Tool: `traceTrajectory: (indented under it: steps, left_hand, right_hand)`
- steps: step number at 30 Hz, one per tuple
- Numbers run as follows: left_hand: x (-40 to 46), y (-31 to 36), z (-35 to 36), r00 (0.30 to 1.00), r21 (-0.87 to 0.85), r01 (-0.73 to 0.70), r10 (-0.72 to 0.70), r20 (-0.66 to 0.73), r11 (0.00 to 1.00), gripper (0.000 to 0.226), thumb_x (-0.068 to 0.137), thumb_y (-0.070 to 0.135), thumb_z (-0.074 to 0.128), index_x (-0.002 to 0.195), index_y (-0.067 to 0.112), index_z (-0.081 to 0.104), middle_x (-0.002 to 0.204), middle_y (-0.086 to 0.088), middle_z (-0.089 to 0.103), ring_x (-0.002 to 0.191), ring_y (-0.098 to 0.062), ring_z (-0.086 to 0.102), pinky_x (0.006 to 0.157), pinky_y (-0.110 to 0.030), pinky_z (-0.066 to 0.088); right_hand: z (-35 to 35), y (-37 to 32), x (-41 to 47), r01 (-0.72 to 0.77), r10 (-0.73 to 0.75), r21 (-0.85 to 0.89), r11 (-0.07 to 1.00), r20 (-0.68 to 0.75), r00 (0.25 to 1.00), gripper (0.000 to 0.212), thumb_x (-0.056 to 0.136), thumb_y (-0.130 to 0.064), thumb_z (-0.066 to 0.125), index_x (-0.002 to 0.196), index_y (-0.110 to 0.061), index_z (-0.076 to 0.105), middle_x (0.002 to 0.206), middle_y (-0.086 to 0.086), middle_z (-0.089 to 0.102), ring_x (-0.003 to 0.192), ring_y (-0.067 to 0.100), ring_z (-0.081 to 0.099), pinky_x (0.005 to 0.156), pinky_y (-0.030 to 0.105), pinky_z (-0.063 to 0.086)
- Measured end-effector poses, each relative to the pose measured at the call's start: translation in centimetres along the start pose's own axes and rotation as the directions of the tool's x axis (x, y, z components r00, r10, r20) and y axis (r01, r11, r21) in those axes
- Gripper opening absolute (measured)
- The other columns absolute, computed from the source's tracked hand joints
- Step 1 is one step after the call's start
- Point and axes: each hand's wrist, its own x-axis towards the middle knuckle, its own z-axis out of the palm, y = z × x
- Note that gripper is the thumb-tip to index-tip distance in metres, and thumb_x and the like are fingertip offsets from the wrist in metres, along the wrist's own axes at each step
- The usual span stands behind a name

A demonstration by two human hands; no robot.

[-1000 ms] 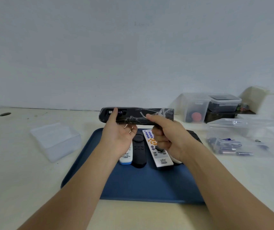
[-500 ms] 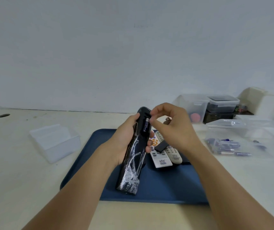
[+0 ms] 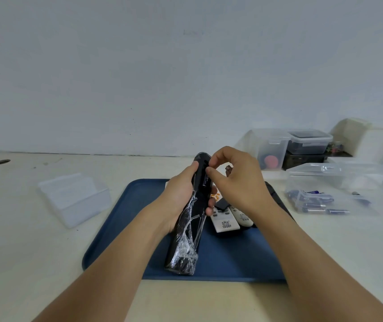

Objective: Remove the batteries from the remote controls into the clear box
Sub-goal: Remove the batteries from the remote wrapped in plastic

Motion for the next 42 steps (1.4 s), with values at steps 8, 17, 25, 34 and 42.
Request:
traceTrajectory:
  steps: [8, 17, 25, 34, 42]
  left_hand:
    - [-0.1, -0.1, 0.0, 0.999, 0.060, -0.030, 0.033, -0.037, 0.998, 0.048, 0.106, 0.044, 0.043, 0.102, 0.001, 0.064, 0.063, -0.015, 0.058, 0.050, -0.027, 0.053, 0.044, -0.030, 0.047]
    - [0.0, -0.4, -0.1, 0.997, 0.078, -0.038, 0.043, -0.069, 0.996, 0.052, 0.108, 0.044, 0.039, 0.108, 0.000, 0.068, 0.063, -0.017, 0.059, 0.049, -0.027, 0.054, 0.045, -0.029, 0.048]
    - [0.4, -0.9, -0.1, 0.998, 0.005, 0.001, -0.001, -0.059, 1.000, 0.056, 0.108, 0.047, 0.036, 0.103, 0.000, 0.068, 0.062, -0.015, 0.061, 0.048, -0.027, 0.056, 0.046, -0.031, 0.050]
    - [0.7, -1.1, -0.3, 0.994, -0.151, 0.066, -0.078, -0.076, 0.986, 0.054, 0.106, 0.049, 0.042, 0.102, 0.001, 0.066, 0.072, -0.016, 0.062, 0.054, -0.025, 0.056, 0.048, -0.031, 0.050]
    - [0.6, -1.4, 1.4, 0.988, -0.361, 0.137, -0.103, 0.111, 0.923, 0.055, 0.106, 0.051, 0.038, 0.100, 0.002, 0.062, 0.075, -0.015, 0.064, 0.055, -0.023, 0.056, 0.048, -0.027, 0.050]
  right_hand:
    - [1.3, 0.1, -0.4, -0.126, 0.111, 0.218, 0.968, 0.081, 0.990, 0.014, 0.091, -0.006, 0.059, 0.085, -0.017, 0.060, 0.080, 0.005, 0.061, 0.038, 0.017, 0.055, 0.036, 0.023, 0.044]
    - [2.3, 0.4, -0.3, -0.198, 0.173, 0.344, 0.918, 0.103, 0.980, 0.015, 0.087, -0.004, 0.060, 0.080, -0.018, 0.062, 0.065, -0.010, 0.045, 0.038, 0.018, 0.046, 0.035, 0.026, 0.045]
    - [2.4, 1.9, 0.2, -0.432, 0.407, 0.408, 0.804, 0.150, 0.901, 0.018, 0.071, -0.012, 0.067, 0.083, -0.025, 0.064, 0.065, -0.008, 0.047, 0.038, 0.023, 0.049, 0.043, 0.038, 0.050]
    - [1.6, 1.5, 0.0, -0.649, 0.484, 0.576, 0.497, 0.437, 0.758, 0.018, 0.091, -0.001, 0.059, 0.108, -0.007, 0.055, 0.063, 0.009, 0.054, 0.039, 0.020, 0.047, 0.040, 0.030, 0.045]
    - [-2.6, 0.2, 0.9, -0.387, 0.665, 0.911, -0.146, 0.380, 0.644, 0.018, 0.093, 0.007, 0.037, 0.094, 0.000, 0.053, 0.074, 0.004, 0.034, 0.046, 0.009, 0.031, 0.033, 0.015, 0.028]
